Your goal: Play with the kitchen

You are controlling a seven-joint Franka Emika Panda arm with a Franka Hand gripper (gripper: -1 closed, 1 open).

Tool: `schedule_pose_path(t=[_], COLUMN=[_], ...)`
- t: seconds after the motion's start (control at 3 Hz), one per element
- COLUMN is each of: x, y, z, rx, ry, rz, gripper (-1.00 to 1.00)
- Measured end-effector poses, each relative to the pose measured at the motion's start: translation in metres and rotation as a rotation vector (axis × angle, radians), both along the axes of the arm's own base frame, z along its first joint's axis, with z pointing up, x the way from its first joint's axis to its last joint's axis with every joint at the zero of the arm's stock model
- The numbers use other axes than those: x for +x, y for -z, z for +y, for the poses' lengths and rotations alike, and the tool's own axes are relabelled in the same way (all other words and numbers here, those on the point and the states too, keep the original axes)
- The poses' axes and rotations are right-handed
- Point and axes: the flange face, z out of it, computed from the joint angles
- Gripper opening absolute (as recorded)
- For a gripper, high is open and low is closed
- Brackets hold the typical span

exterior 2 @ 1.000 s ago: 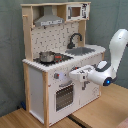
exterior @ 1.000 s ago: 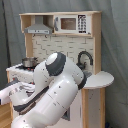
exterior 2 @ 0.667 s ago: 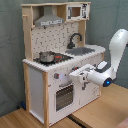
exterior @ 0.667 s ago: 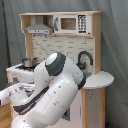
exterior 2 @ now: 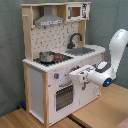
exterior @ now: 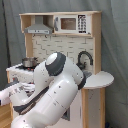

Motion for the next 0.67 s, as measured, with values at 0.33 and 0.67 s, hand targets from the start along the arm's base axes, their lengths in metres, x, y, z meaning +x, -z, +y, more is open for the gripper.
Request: schedule_pose_path(t=[0.33, 0.67], x=[-0.0006, -0.0009], y=[0.0006, 0.0015], z=[-0.0001, -0.0001], rx=[0.067, 0.176], ry=[-0.001, -0.002], rz=[-0.002, -0.004], gripper=[1.0, 1.0])
